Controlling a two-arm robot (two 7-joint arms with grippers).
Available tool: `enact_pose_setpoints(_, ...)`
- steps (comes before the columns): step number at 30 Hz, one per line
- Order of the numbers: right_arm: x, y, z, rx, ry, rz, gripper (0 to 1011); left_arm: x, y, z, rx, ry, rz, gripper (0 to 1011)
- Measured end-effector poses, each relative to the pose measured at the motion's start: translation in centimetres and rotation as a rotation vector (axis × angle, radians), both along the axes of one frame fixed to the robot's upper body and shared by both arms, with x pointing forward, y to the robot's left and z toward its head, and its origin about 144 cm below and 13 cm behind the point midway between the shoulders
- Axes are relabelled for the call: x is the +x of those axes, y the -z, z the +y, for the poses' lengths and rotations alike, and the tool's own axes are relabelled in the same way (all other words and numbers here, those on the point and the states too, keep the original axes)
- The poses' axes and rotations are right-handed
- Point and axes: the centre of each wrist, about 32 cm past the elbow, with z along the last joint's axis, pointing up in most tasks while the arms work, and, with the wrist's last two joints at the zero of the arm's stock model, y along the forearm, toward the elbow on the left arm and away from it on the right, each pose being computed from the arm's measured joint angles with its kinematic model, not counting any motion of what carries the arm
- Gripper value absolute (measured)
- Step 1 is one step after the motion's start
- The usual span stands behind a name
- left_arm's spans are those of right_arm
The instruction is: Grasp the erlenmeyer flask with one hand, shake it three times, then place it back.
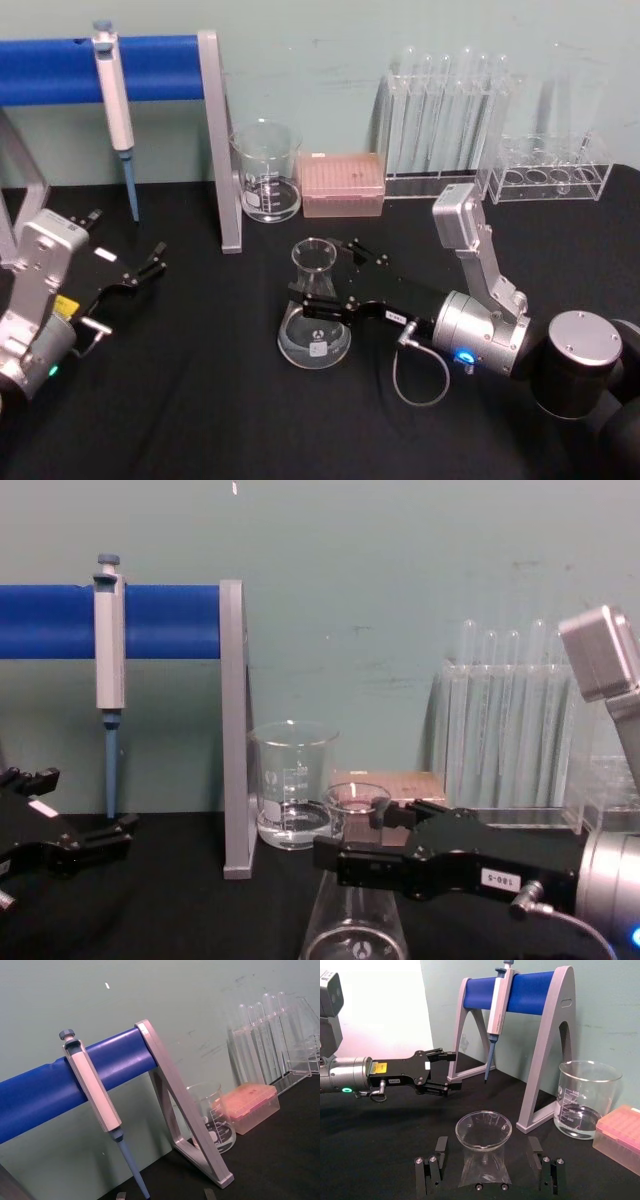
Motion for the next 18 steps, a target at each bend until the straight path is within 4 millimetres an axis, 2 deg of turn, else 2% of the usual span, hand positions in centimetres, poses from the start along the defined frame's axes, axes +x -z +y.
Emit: enact_pose_setpoints(18, -0.77, -0.52, -0.38, -0.048, -0.043, -0.005, 1000, 0.00, 0.00, 0.00, 0.000, 0.000, 0.000, 1001)
